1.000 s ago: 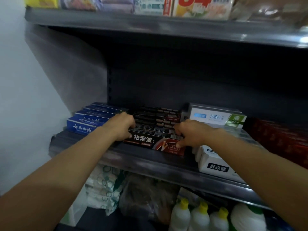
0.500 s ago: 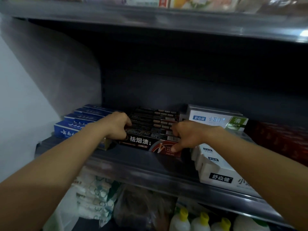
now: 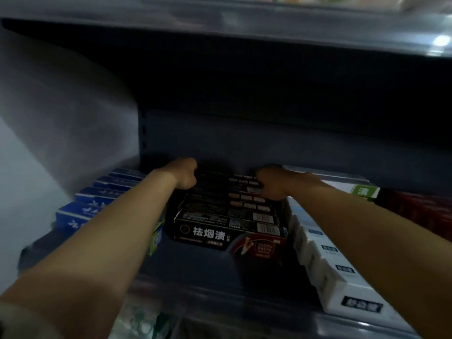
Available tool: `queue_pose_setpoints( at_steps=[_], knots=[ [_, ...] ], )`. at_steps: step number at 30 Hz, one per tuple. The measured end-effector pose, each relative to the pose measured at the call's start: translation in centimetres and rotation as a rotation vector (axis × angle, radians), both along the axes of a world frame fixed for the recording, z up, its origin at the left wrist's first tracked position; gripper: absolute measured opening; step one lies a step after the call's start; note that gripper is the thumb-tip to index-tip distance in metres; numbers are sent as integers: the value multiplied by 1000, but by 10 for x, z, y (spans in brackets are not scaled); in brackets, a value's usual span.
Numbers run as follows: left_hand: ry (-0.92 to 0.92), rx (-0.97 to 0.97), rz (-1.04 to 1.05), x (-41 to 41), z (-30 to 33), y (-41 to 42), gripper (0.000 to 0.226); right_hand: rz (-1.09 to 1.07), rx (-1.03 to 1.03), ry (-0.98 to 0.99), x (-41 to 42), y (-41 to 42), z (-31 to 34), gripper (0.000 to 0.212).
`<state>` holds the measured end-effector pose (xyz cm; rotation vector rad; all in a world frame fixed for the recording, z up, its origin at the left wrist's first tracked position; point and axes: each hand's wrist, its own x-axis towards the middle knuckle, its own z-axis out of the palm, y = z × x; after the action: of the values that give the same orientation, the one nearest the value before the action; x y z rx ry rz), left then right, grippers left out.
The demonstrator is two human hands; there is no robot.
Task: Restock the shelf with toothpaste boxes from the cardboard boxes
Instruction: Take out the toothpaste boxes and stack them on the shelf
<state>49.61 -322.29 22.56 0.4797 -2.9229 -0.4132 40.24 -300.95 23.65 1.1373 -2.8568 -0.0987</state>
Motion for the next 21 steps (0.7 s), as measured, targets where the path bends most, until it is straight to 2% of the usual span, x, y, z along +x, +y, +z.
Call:
queue_pose_setpoints(
  at_steps=[5,8,10,15,19,21],
  knots=[
    [-27,52,20,-32,-12,-15,37,-96,19,37,-15,-21,-9,48],
    [-43,65,30,-47,-20,-21,39,-87,11,-52,-10,-27,-10,40],
    [-55,88,27,-56,-25,-24,38,-157,23,-99,-19,-29,-17,38],
    [4,136,-1,-66,-32,-27,29,-201,58,-107,-37,-28,-23,38],
    [48,187,-9,-69,-35,-32,14,-194,9,-89,-40,-25,-26,43],
    [72,198,-9,-69,-36,-33,23,-202,-23,-76,-43,-25,-27,43]
  ],
)
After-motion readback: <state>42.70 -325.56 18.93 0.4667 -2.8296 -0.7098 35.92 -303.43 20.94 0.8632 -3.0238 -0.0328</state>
